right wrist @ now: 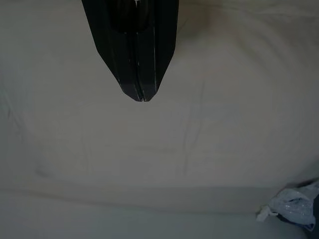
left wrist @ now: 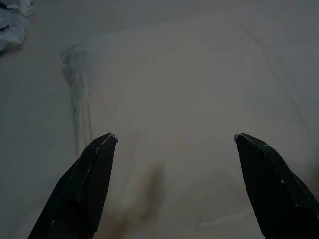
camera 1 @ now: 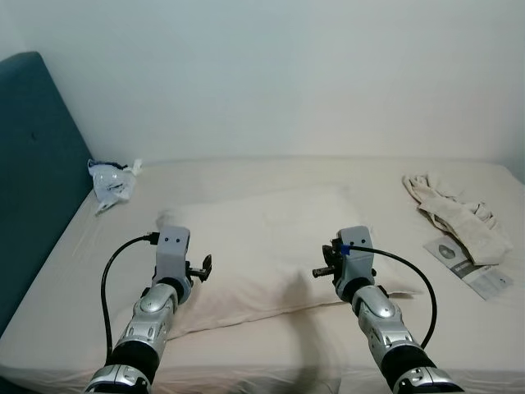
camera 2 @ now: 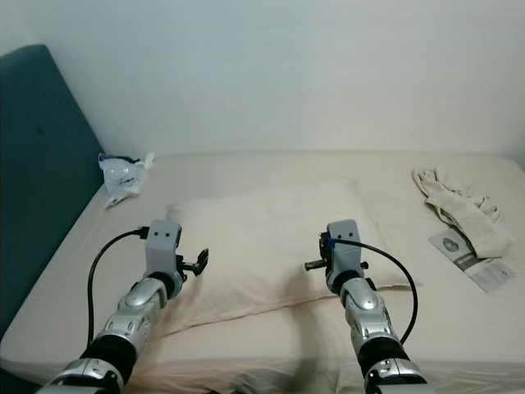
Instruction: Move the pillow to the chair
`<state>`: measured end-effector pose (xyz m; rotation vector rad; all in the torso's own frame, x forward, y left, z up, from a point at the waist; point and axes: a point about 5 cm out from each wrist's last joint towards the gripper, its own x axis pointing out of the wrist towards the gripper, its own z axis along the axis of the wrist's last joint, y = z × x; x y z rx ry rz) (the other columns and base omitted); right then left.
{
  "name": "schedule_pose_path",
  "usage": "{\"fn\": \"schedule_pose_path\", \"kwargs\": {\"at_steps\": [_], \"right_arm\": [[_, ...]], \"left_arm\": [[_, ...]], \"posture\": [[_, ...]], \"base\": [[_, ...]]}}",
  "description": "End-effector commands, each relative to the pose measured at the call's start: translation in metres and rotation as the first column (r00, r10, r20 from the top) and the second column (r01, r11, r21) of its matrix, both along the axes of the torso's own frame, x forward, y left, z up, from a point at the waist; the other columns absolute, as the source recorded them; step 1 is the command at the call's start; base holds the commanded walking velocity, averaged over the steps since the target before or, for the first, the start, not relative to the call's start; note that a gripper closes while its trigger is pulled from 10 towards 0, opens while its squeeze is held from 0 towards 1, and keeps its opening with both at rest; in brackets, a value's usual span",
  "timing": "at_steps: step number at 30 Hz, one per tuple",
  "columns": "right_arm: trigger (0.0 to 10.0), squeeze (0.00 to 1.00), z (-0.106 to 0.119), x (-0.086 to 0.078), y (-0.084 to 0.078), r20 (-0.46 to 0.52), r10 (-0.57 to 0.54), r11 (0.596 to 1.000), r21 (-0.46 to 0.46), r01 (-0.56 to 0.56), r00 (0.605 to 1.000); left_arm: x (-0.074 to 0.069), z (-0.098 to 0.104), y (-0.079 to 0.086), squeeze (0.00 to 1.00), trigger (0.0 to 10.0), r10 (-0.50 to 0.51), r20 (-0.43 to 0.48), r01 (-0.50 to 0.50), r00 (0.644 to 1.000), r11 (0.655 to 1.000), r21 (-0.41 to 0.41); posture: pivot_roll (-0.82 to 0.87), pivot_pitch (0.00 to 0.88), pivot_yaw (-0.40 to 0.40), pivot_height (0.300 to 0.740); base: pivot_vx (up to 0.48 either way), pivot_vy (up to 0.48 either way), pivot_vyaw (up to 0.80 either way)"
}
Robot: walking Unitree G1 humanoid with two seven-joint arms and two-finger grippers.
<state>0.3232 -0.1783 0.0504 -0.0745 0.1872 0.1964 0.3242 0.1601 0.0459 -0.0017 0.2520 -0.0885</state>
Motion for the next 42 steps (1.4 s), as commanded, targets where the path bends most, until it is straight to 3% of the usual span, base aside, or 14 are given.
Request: {"fn": "schedule_pose_path", "kwargs": {"at_steps": [1,12,17,21,26,30,36,37,42], "right_arm": [[10.0,0.00,0.000,-0.002,-0.001,0.003,0.006,1.000,-0.001,-0.006,1.000],[10.0,0.00,0.012,0.004,-0.008,0.065,-0.018,1.000,0.024,0.016,0.998],[10.0,0.00,0.019,0.005,-0.013,0.110,-0.034,0.999,0.028,0.031,0.993],[10.0,0.00,0.023,0.005,-0.012,0.130,-0.025,0.999,0.044,0.019,0.991],[10.0,0.00,0.025,0.004,-0.011,0.144,-0.006,0.998,0.056,-0.002,0.990],[10.0,0.00,0.031,0.004,-0.009,0.184,0.017,0.997,0.066,-0.029,0.983],[10.0,0.00,0.033,0.004,-0.005,0.190,0.056,0.996,0.061,-0.069,0.980],[10.0,0.00,0.034,0.005,-0.004,0.194,0.066,0.995,0.062,-0.079,0.979],[10.0,0.00,0.036,0.004,-0.003,0.200,0.078,0.994,0.064,-0.092,0.977]], "left_arm": [[-0.002,-0.003,0.006,0.00,10.0,0.016,-0.004,-0.016,1.000,1.000,0.010],[0.005,0.012,0.012,0.00,10.0,0.004,0.047,-0.004,0.999,1.000,-0.005],[0.011,0.023,0.013,0.00,10.0,0.022,0.102,-0.018,0.995,0.999,-0.040],[0.019,0.038,0.017,0.00,10.0,0.065,0.151,-0.046,0.986,0.991,-0.128],[0.025,0.044,0.021,0.00,10.0,0.074,0.150,-0.051,0.986,0.987,-0.152],[0.033,0.057,0.033,0.00,10.0,0.137,0.170,-0.097,0.976,0.969,-0.228],[0.042,0.064,0.053,0.00,10.0,0.198,0.099,-0.172,0.975,0.959,-0.226],[0.047,0.073,0.060,1.00,10.0,0.216,0.094,-0.186,0.972,0.948,-0.257],[0.056,0.092,0.076,1.00,10.0,0.263,0.096,-0.226,0.960,0.930,-0.288]], "posture": [[-0.08,0.098,0.001,0.641],[-0.07,0.143,0.031,0.617],[-0.07,0.153,0.043,0.607],[-0.07,0.158,0.052,0.607],[-0.07,0.164,0.054,0.587],[-0.06,0.174,0.055,0.587],[-0.06,0.200,0.052,0.587],[-0.05,0.213,0.049,0.587],[-0.05,0.241,0.055,0.587]], "base": [[0.000,0.000,0.00],[0.000,0.000,0.00],[0.000,0.000,0.00],[0.000,0.000,0.00],[0.000,0.000,0.00],[0.000,0.000,0.00],[0.000,0.000,0.00],[0.000,0.000,0.00],[0.000,0.000,0.00]]}}
